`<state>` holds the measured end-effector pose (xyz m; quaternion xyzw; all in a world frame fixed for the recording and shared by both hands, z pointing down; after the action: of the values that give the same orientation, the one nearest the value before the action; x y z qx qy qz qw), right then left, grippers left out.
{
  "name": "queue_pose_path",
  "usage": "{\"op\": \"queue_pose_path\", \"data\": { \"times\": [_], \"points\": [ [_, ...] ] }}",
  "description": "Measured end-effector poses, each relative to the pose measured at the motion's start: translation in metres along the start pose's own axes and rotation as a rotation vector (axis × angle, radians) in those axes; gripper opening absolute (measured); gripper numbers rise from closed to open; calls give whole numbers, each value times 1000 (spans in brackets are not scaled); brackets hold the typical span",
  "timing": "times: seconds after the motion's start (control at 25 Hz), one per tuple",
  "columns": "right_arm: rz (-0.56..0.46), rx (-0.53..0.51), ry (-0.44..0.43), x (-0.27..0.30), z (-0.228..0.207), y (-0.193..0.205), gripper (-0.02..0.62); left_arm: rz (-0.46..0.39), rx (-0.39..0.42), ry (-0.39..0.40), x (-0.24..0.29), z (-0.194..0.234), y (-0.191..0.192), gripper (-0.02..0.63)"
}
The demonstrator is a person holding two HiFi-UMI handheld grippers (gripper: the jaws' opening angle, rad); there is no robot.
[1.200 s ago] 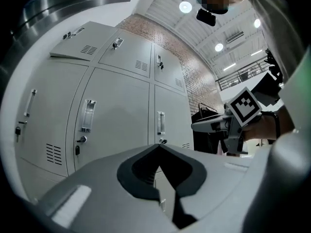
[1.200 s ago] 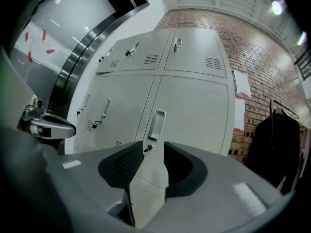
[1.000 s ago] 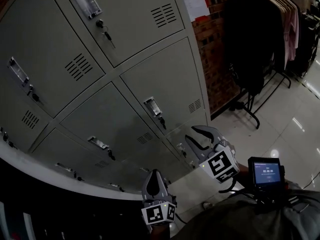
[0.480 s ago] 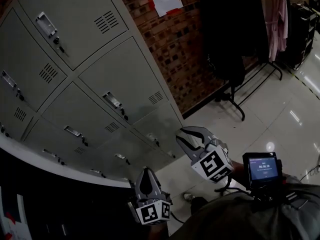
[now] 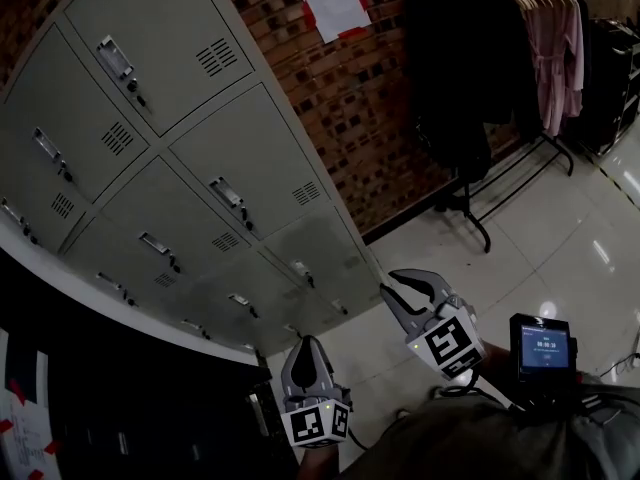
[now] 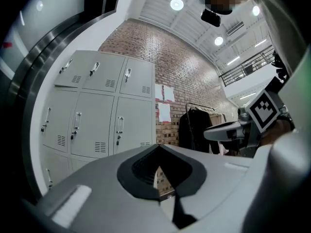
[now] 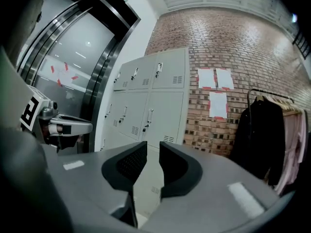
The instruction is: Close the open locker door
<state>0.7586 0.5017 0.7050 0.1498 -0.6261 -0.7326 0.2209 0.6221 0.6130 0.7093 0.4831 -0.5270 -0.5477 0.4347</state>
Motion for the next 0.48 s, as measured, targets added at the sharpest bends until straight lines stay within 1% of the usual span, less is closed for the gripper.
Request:
{"op": "queue_pose_path", "data": {
  "times": [0.2, 0.48],
  "points": [
    [13, 33, 30, -24, 9, 1, 77, -20, 1, 16, -11, -1, -11, 2],
    [33, 51, 50, -35, 31, 2, 58, -15, -5, 24, -31, 10, -12, 2]
  ]
}}
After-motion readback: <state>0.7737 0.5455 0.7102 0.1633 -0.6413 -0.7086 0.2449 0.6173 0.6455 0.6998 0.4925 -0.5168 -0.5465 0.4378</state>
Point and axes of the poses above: the fingertips, and each gripper's own axes: x forward along the fingers, z to its left, y out of its underside, the point moved 2 cm from there along -x, backward along the fingers, and after that the axes turned 3 degrees about -y, right-handed, at the moved point
